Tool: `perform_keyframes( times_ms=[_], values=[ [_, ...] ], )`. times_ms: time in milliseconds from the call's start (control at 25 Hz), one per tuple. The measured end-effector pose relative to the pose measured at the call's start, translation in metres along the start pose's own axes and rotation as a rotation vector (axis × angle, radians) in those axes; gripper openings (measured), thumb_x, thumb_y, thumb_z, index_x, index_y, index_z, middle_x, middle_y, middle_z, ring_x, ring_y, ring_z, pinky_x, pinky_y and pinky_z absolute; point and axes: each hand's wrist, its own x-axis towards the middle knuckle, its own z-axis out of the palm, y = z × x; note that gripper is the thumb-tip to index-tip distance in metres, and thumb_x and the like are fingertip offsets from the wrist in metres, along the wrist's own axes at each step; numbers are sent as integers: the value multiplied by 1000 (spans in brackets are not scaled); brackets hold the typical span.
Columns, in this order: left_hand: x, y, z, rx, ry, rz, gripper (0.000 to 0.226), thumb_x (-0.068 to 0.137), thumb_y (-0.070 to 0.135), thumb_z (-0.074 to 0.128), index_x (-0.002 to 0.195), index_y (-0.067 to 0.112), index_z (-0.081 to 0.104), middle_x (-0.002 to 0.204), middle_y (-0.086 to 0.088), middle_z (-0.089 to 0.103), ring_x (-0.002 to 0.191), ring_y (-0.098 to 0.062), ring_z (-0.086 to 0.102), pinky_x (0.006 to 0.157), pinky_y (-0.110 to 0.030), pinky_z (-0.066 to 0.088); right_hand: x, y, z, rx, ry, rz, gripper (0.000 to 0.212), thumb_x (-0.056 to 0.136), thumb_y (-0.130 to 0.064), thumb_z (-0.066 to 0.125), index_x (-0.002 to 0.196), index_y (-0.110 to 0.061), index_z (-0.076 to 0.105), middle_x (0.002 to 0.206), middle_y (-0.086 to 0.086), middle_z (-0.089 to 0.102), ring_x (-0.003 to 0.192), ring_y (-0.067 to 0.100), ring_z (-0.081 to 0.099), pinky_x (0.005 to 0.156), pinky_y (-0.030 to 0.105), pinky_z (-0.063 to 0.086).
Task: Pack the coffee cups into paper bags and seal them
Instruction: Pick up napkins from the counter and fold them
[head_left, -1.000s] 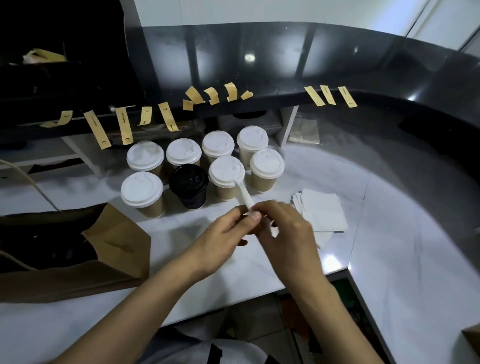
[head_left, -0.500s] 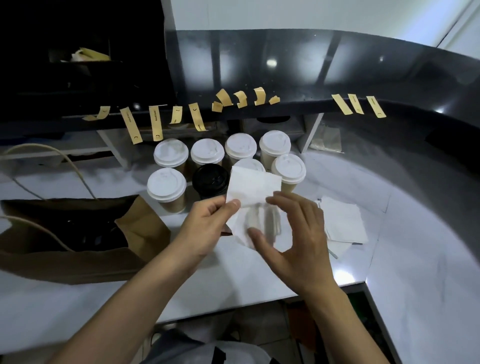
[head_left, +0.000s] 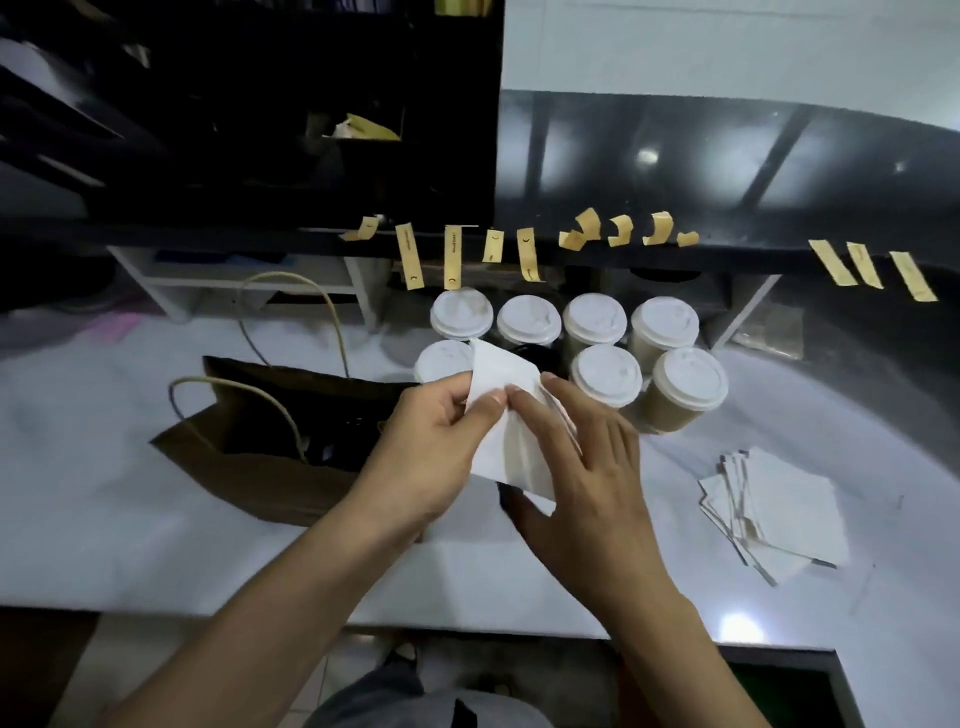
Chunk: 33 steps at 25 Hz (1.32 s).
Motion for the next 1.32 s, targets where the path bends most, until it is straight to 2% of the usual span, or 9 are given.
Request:
perform_keyframes(
  times_ms=[120,240,360,520,680,760,960,1160,1320],
  values=[
    [-5,7,-16,49,-21,25,21,104,21,52,113,22,71,99,2,78,93,-14,74,84,-38,59,11,-13,6,-11,131,-4,55,85,-7,73,138,-15,63,136,11,54,118,28,53,102,33,33],
    [-14,17,-35,89,-68,55,23,104,26,53,121,20,67,105,-1,76,101,-20,71,93,-49,55,23,-22,10,50,218,24,43,89,-6,57,129,-12,69,119,9,60,107,25,55,91,31,36],
    [-26,28,-65,208,-35,191,36,100,42,53,135,37,58,114,18,70,108,2,64,94,-30,53,37,-29,12,170,251,242,34,92,-13,57,123,-23,68,102,-3,62,93,19,55,77,31,39],
    [-44,42,-107,364,115,464,25,101,36,49,122,39,62,112,16,69,101,-12,67,78,-24,56,55,-40,17,289,254,467,3,95,-26,59,96,-29,58,73,-14,57,70,10,49,61,21,37],
    [-47,37,-155,446,292,638,25,105,30,44,122,25,62,106,8,69,94,-20,67,75,-25,54,66,-56,25,308,258,563,21,93,-15,64,82,-27,52,74,-6,54,77,1,52,64,8,35],
    [-38,29,-179,486,350,603,25,106,32,42,121,25,61,104,11,69,98,-17,68,79,-28,55,69,-64,30,325,256,618,20,92,-14,63,79,-22,50,73,-2,53,75,8,53,61,13,37],
    [-10,-6,-213,600,307,419,16,105,32,47,115,31,60,90,21,71,97,3,63,68,-6,42,72,-79,30,340,285,676,11,90,-18,63,83,-24,57,75,-16,60,72,4,56,57,11,38],
    [5,-34,-227,826,204,343,17,95,24,66,103,39,66,91,26,65,107,-2,41,94,-30,34,78,-92,32,408,339,740,8,90,-20,64,92,-27,60,83,-21,64,77,6,61,64,28,47],
    [10,-42,-233,958,64,341,26,86,33,76,109,40,66,122,15,64,141,-8,33,120,-36,13,82,-104,37,432,356,756,7,90,-21,66,93,-25,61,85,-26,64,81,3,62,68,25,46]
  ],
)
